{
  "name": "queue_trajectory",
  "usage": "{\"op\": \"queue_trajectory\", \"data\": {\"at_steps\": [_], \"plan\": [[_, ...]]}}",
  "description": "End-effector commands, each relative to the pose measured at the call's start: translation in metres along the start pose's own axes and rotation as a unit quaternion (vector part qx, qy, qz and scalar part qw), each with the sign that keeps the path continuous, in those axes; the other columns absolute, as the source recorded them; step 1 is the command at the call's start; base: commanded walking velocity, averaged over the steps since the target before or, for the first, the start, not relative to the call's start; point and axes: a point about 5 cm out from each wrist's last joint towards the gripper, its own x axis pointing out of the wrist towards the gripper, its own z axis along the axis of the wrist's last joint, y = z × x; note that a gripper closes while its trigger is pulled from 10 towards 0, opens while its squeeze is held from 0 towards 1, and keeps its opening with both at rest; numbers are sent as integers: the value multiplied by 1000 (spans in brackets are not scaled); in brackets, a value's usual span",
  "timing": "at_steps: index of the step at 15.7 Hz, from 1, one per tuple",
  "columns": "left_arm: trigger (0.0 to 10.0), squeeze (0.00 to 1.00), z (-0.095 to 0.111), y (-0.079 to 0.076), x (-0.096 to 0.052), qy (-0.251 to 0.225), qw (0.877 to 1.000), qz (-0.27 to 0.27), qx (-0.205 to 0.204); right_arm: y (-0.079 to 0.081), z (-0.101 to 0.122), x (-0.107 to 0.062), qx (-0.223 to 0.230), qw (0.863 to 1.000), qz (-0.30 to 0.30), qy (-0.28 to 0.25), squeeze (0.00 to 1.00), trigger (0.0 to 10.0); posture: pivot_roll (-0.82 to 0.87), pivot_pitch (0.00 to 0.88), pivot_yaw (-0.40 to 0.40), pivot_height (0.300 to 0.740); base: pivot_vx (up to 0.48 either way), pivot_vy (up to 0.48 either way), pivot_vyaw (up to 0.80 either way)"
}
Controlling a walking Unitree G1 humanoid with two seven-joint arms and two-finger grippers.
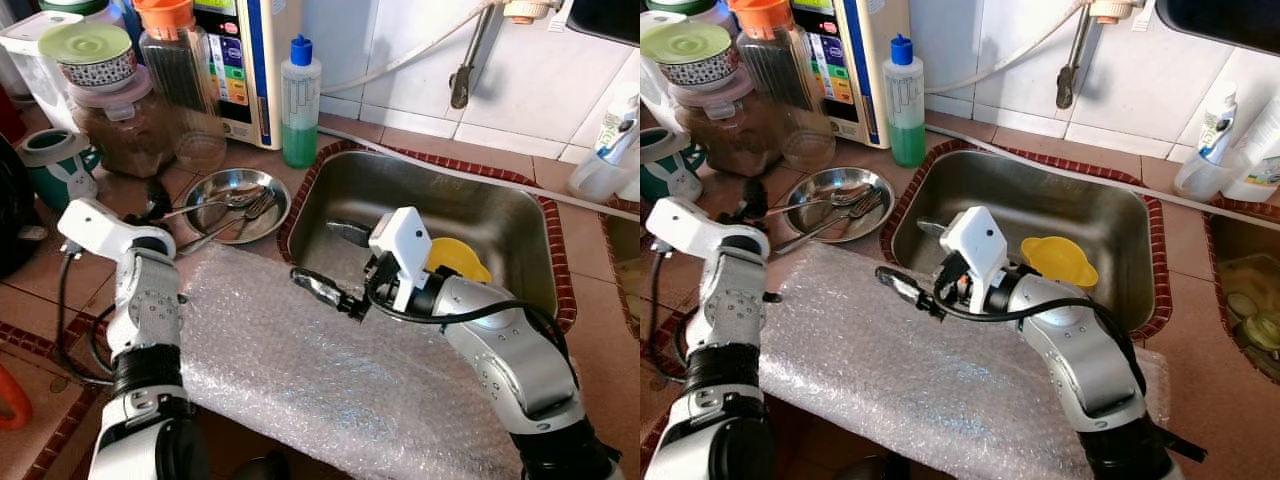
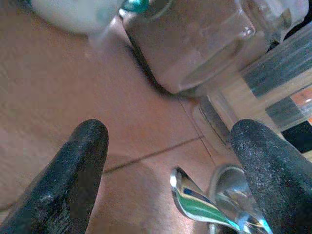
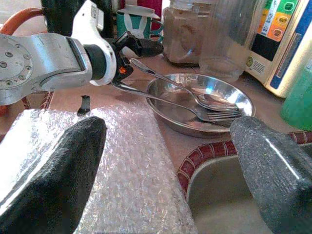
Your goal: Kitchen organization
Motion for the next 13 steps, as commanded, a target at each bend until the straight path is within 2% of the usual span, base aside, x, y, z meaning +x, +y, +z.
{"op": "queue_trajectory", "data": {"at_steps": [1,2,3,13], "plan": [[10000,0,-1,-2,2,7,1000,1,-11,4,3,-1,-9,1000,8,-3,0,10000,-19,126,18,740,0,0,0],[6588,0,-1,-2,2,11,1000,-1,-16,4,3,-1,-9,1000,7,-2,0,10000,-19,126,19,740,0,0,0],[39,0,-4,-5,3,21,999,-4,-29,4,3,-2,-10,1000,7,-2,0,10000,-20,126,20,740,0,0,0],[0,0,-8,-13,2,44,997,-21,-55,3,2,-1,-16,1000,6,2,0,10000,-14,129,19,740,0,0,0]]}}
